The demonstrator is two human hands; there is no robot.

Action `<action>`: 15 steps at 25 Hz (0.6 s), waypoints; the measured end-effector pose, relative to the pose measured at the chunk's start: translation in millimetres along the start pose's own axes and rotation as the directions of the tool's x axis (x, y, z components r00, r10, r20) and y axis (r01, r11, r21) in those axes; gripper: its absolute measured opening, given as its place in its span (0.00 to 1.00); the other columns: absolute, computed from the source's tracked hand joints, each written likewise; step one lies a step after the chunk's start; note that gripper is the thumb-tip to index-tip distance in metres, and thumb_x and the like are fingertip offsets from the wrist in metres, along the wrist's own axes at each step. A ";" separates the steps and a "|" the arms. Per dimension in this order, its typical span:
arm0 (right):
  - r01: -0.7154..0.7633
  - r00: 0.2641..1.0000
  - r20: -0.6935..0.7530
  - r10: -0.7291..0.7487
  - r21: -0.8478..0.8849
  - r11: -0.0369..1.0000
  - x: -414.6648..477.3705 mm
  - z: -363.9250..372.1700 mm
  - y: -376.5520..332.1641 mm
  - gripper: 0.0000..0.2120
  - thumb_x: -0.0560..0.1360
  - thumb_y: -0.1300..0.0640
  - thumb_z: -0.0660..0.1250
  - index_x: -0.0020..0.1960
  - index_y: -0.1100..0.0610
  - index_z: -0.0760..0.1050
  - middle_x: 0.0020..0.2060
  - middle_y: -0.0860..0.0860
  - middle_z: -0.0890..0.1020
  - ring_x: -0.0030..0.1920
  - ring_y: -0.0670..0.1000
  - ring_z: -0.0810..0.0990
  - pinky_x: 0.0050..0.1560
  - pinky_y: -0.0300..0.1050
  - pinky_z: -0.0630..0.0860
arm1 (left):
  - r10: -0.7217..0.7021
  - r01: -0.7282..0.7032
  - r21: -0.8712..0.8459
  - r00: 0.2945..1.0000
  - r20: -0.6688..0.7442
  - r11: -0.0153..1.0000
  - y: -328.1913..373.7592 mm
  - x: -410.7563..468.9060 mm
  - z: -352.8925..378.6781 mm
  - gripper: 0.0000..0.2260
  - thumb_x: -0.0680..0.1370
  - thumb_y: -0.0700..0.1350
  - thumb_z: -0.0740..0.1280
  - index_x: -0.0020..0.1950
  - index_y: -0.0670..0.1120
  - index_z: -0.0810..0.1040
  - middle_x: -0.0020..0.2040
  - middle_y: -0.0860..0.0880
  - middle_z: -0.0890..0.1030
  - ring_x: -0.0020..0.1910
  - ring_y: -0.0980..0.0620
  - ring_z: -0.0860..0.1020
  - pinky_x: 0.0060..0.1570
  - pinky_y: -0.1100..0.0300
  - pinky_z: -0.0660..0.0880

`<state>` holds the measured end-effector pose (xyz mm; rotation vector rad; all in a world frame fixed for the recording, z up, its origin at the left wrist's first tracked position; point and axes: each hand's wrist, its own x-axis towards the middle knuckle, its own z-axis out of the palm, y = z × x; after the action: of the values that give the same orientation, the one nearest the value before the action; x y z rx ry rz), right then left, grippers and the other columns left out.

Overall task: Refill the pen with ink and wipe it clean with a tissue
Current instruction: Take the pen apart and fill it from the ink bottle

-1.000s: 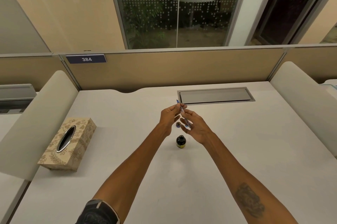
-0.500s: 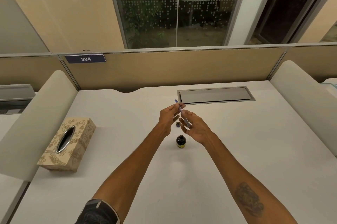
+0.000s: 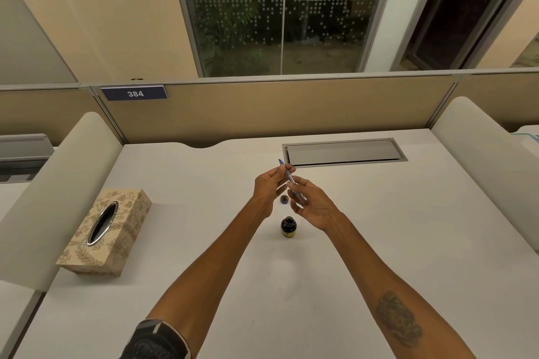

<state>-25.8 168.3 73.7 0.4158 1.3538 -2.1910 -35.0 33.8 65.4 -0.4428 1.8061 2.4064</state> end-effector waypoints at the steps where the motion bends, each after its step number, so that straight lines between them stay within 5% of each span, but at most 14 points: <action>1: -0.001 1.000 -0.007 0.001 -0.007 1.000 0.6 -0.2 0.2 0.12 0.76 0.53 0.71 0.58 0.57 0.80 0.49 0.56 0.83 0.49 0.52 0.81 0.44 0.43 0.80 | -0.001 0.001 -0.001 1.000 -0.006 1.000 0.3 -0.5 0.5 0.14 0.83 0.48 0.61 0.58 0.43 0.82 0.59 0.45 0.84 0.60 0.47 0.81 0.61 0.54 0.76; 4: -0.030 1.000 0.001 0.030 0.026 0.999 0.4 0.1 0.8 0.15 0.77 0.49 0.68 0.58 0.58 0.80 0.48 0.56 0.83 0.46 0.52 0.82 0.43 0.43 0.81 | 0.000 0.000 -0.003 1.000 -0.009 1.000 -0.9 -0.4 1.5 0.13 0.83 0.48 0.61 0.57 0.44 0.83 0.58 0.45 0.84 0.59 0.46 0.82 0.55 0.56 0.78; 8: -0.008 1.000 0.008 0.009 -0.030 1.000 -1.5 -2.6 -0.1 0.11 0.75 0.54 0.73 0.56 0.56 0.80 0.48 0.54 0.83 0.47 0.51 0.82 0.44 0.43 0.79 | -0.003 0.002 -0.018 1.000 -0.012 1.000 -1.6 0.9 0.6 0.12 0.83 0.48 0.61 0.56 0.45 0.83 0.58 0.45 0.85 0.59 0.48 0.82 0.64 0.50 0.75; 15: -0.040 0.996 0.071 0.048 -0.113 0.993 -8.4 -12.3 2.9 0.10 0.80 0.51 0.65 0.51 0.55 0.82 0.41 0.50 0.82 0.40 0.46 0.80 0.43 0.41 0.74 | -0.008 0.006 -0.065 1.000 -0.025 0.998 -2.9 1.7 -4.0 0.12 0.83 0.48 0.62 0.57 0.44 0.83 0.59 0.45 0.84 0.61 0.47 0.81 0.66 0.48 0.74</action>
<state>-17.5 180.5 70.3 0.3169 1.4057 -2.0632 -35.2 30.7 61.2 -0.4864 1.7373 2.4716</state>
